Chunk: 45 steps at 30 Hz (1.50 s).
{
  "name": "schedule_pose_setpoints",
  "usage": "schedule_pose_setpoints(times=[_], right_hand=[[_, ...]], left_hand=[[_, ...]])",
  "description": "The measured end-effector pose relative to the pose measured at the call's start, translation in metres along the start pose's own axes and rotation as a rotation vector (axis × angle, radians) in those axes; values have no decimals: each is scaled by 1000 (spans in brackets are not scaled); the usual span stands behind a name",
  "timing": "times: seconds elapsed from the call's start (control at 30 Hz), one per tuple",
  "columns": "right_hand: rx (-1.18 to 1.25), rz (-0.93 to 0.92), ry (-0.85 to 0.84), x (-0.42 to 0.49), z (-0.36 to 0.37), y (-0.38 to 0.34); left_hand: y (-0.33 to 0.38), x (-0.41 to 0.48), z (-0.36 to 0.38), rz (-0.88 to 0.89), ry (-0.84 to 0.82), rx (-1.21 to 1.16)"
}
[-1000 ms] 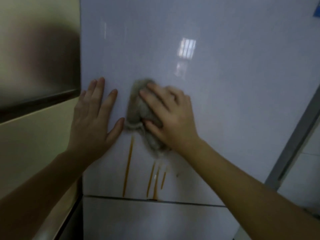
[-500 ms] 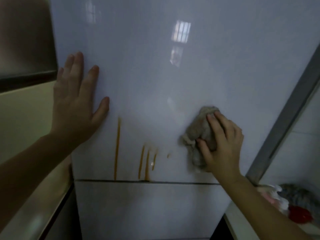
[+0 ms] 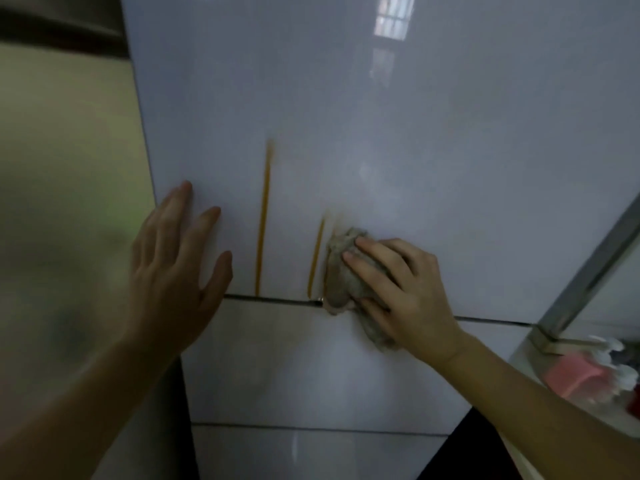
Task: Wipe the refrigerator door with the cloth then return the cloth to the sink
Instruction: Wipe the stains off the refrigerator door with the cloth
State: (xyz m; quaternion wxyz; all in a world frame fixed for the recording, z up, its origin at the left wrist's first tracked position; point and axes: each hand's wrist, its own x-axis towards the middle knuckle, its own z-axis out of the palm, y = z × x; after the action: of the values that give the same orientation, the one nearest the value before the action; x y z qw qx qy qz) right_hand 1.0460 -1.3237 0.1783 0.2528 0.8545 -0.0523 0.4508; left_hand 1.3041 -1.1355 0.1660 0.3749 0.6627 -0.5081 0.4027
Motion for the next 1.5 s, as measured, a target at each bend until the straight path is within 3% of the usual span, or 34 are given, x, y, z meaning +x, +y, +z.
schedule_pose_setpoints(times=[0.27,0.43,0.57,0.73,0.9,1.07,1.2,1.33,1.5], right_hand=[[-44,-65,-6,18,-5,6],[7,52,150,90,-4,-6],[66,43,197,122,21,-38],[57,-70,82,75,52,-65],[9,-143,-40,34,35,-45],[-24,22,101,108,1,-19],[43,91,197,167,8,-39],[32,-49,73,130,38,-70],[6,-176,-68,37,43,-59]], left_hand=[[-1,-58,25,-25,-89,-102],[-5,-60,29,-7,-92,-67],[-12,-61,29,27,-72,-42],[-16,-62,28,51,-64,-51],[-15,-61,26,36,-100,-58],[-12,-59,22,22,-110,-28],[-13,-59,21,38,-123,-20],[-16,-59,21,74,-106,-9],[-13,-59,19,63,-101,-12]])
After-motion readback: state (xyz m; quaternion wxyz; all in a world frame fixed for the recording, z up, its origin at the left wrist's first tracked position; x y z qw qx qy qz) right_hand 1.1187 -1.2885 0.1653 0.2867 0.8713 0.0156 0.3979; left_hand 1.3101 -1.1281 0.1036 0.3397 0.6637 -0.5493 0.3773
